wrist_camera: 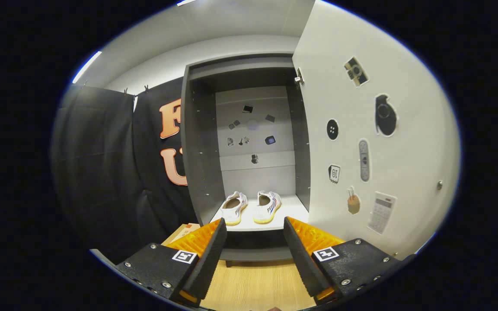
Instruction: Open the shoe cabinet door, grab the shoes and put them into the shoe cabinet, then close the shoe cabinet door.
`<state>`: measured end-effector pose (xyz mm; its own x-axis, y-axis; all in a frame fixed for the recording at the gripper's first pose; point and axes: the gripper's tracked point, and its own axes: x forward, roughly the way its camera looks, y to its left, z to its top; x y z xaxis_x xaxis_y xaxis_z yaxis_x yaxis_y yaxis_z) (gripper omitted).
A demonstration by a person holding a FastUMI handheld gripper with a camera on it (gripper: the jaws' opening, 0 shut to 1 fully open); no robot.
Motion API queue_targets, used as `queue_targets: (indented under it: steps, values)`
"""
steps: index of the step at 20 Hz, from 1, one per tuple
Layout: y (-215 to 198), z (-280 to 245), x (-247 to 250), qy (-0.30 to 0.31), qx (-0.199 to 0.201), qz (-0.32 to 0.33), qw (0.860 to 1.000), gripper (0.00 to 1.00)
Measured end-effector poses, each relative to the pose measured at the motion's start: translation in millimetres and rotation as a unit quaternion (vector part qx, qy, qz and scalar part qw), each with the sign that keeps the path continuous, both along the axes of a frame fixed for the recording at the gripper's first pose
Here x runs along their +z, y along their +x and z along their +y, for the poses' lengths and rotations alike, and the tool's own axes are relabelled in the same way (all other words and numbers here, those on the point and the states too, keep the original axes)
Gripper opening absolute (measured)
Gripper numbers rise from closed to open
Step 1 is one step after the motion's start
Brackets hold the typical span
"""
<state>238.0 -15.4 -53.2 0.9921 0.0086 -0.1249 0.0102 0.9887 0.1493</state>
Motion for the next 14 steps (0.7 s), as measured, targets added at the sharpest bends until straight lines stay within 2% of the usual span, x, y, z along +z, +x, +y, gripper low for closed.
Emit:
queue_targets:
  steps: [2,5,7,10,12,14]
  values:
    - [-24,-7,8,0.008,0.020,-0.017,1.000,0.83]
    - [-62,-22,5,0.028,0.061,-0.007,0.998,0.84]
    - [-75,-47,10,0.013,0.046,-0.009,0.999,0.89]
    - [-103,-80,25,-0.010,0.039,-0.039,0.998,0.92]
    - [-114,-92,25,-0.015,0.053,-0.048,0.997,0.93]
    - [-119,-101,28,0.010,0.065,-0.054,0.996,0.93]
